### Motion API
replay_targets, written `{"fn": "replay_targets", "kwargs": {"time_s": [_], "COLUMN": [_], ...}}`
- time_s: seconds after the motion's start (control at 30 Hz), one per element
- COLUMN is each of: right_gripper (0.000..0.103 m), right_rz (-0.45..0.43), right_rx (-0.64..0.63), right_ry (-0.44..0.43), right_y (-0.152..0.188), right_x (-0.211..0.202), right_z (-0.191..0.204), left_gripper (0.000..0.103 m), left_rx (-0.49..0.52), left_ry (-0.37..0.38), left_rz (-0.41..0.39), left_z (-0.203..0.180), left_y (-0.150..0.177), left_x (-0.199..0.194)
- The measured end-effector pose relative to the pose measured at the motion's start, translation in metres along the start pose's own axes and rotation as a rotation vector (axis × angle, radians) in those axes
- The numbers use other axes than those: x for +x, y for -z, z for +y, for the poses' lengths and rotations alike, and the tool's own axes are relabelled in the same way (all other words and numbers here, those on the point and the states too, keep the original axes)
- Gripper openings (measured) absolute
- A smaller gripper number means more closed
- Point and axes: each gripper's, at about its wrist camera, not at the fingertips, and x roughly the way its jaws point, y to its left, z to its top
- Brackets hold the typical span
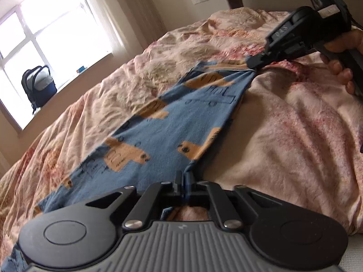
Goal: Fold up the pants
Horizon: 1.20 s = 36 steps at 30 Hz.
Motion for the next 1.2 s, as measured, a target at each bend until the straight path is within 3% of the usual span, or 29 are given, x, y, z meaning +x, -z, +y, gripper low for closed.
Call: {"fn": "replay_targets", "kwargs": {"time_s": [0.03,0.1,0.13,0.17,0.2,0.23,0.37,0.5,0.57,0.63,0.7,0.73,0.83,0.93,1.03,1.1,1.2], "right_gripper": [0.004,0.011,0.015,0.033,0.052,0.057,0.059,0.059,0.059,0.059,0.064,0.069,0.069,0.07,0.07,0.07,0.07], "right_rz": [0.01,0.013,0.0,-0.02,-0.045,-0.06,-0.009,0.074,0.109,0.12,0.09,0.076,0.027,0.023,0.036,0.059,0.046], "right_rx": [0.001,-0.02,-0.066,-0.144,-0.24,-0.319,-0.511,-0.706,-0.806,-0.824,-0.788,-0.755,-0.704,-0.828,-0.922,-0.959,-0.953], "right_ry": [0.001,0.017,0.035,0.08,0.116,0.131,0.076,0.034,0.073,0.106,0.203,0.21,0.199,0.124,0.077,0.111,0.254], "right_y": [0.001,0.0,-0.003,-0.007,-0.011,-0.016,-0.039,-0.028,-0.017,-0.017,-0.029,-0.037,-0.046,-0.026,-0.008,-0.006,-0.021], "right_x": [0.002,0.001,-0.002,-0.005,-0.007,-0.007,0.024,0.079,0.101,0.115,0.117,0.113,0.091,0.088,0.106,0.124,0.141], "right_z": [-0.001,0.001,0.006,0.015,0.024,0.032,0.061,0.089,0.093,0.084,0.072,0.065,0.07,0.103,0.132,0.134,0.108], "left_gripper": [0.015,0.041,0.061,0.069,0.069,0.069,0.069,0.069,0.078,0.081,0.081,0.082,0.089,0.091,0.092,0.092,0.093], "left_rx": [-0.022,-0.097,-0.141,-0.19,-0.232,-0.267,-0.403,-0.522,-0.564,-0.597,-0.612,-0.622,-0.644,-0.653,-0.608,-0.557,-0.532], "left_ry": [0.006,0.017,0.017,0.009,0.001,-0.009,-0.108,-0.189,-0.204,-0.21,-0.22,-0.227,-0.217,-0.212,-0.25,-0.315,-0.379], "left_rz": [0.002,0.002,-0.009,-0.024,-0.031,-0.028,0.017,0.125,0.159,0.172,0.185,0.18,0.113,0.054,0.045,0.042,0.111], "left_z": [0.004,0.015,0.022,0.03,0.037,0.044,0.074,0.101,0.112,0.123,0.131,0.134,0.14,0.145,0.143,0.143,0.15], "left_y": [0.001,0.003,0.005,0.008,0.01,0.012,0.025,0.055,0.076,0.089,0.094,0.094,0.079,0.042,0.007,-0.002,0.008], "left_x": [0.0,-0.005,-0.01,-0.015,-0.02,-0.023,-0.025,-0.021,-0.025,-0.033,-0.042,-0.046,-0.049,-0.026,0.013,0.04,0.068]}}
